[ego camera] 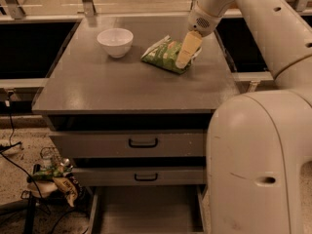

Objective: Place green jalapeno chip bag into bottom drawer

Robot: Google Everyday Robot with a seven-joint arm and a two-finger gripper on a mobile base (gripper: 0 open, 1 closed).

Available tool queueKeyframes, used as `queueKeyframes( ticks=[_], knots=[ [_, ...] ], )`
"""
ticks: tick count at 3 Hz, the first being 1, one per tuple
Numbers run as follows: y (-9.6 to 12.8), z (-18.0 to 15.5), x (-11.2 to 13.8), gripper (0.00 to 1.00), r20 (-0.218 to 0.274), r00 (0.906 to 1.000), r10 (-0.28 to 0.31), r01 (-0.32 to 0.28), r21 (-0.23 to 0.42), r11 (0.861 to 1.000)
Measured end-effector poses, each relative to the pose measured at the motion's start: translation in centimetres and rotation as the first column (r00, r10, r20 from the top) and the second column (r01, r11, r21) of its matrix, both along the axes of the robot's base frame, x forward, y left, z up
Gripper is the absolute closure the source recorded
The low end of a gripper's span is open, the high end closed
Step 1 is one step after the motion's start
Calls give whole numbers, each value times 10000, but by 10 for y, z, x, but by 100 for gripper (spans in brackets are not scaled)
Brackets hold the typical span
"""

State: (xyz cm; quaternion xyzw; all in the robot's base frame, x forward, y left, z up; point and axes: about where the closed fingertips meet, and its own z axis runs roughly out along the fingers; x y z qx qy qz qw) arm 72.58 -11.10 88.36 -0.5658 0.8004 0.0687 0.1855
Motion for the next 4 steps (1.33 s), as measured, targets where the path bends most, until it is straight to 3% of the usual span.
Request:
queueKeyframes(
  ticks=[1,4],
  knots=[
    [2,-3,4,0,51,10000,-19,18,51,10000],
    [2,-3,4,65,51,10000,-19,18,51,10000]
  ],
)
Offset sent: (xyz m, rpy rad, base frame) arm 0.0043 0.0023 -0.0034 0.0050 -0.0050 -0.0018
